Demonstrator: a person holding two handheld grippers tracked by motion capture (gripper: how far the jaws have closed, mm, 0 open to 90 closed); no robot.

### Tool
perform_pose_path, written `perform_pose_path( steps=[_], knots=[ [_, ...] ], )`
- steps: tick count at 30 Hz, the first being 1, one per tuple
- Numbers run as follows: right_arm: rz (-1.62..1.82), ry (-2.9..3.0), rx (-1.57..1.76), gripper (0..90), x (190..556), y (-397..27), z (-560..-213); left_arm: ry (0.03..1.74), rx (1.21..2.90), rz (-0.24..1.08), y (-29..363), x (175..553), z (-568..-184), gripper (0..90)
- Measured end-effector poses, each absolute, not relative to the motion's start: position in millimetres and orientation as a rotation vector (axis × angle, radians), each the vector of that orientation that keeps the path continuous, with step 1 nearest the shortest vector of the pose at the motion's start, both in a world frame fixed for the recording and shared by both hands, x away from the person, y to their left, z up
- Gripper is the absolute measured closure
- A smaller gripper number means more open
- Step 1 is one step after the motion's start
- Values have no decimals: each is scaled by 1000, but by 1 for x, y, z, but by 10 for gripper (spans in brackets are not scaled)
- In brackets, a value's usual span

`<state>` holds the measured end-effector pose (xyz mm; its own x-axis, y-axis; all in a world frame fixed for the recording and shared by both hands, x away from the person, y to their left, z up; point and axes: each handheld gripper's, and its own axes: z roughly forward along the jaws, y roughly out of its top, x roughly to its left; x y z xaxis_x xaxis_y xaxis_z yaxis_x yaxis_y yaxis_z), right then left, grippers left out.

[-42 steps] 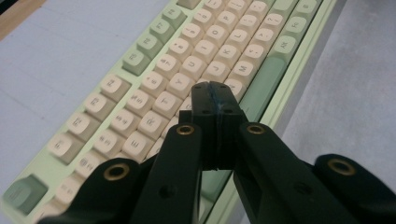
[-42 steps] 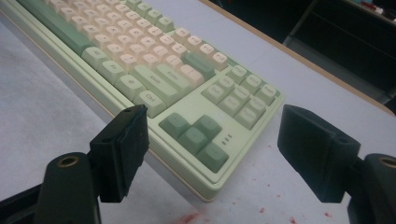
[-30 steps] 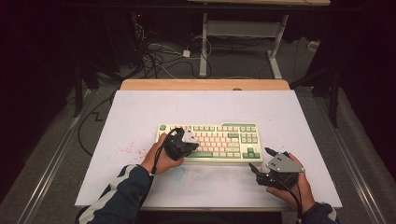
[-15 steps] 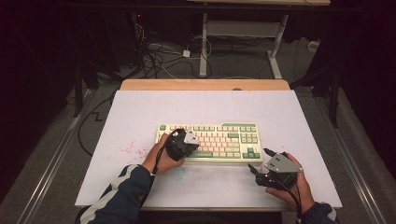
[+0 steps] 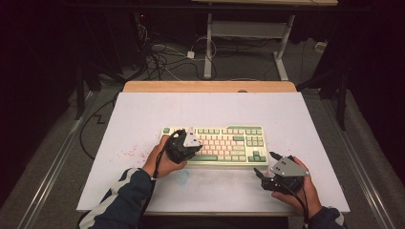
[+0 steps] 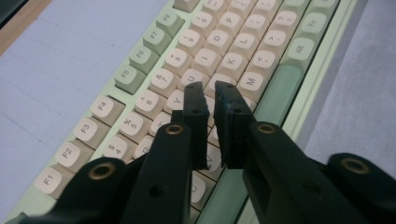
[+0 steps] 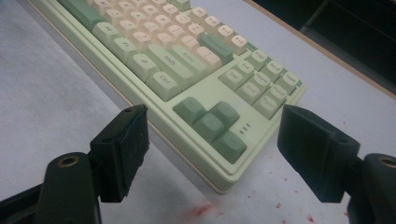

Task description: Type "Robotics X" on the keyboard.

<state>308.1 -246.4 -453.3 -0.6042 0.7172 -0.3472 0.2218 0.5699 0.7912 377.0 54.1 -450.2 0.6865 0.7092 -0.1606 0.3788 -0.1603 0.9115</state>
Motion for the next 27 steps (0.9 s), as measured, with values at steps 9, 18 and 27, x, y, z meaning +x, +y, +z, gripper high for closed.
perform_pose_path(
  steps=[9,18,27],
  knots=[
    [955,2123,753,260,307,-248,-452,830,1723,404,67,369,-443,531],
    [956,2121,758,260,308,-249,-452,841,1613,490,95,356,-442,214],
    [959,2122,768,261,309,-249,-452,861,1571,554,125,340,-451,192]
  ],
)
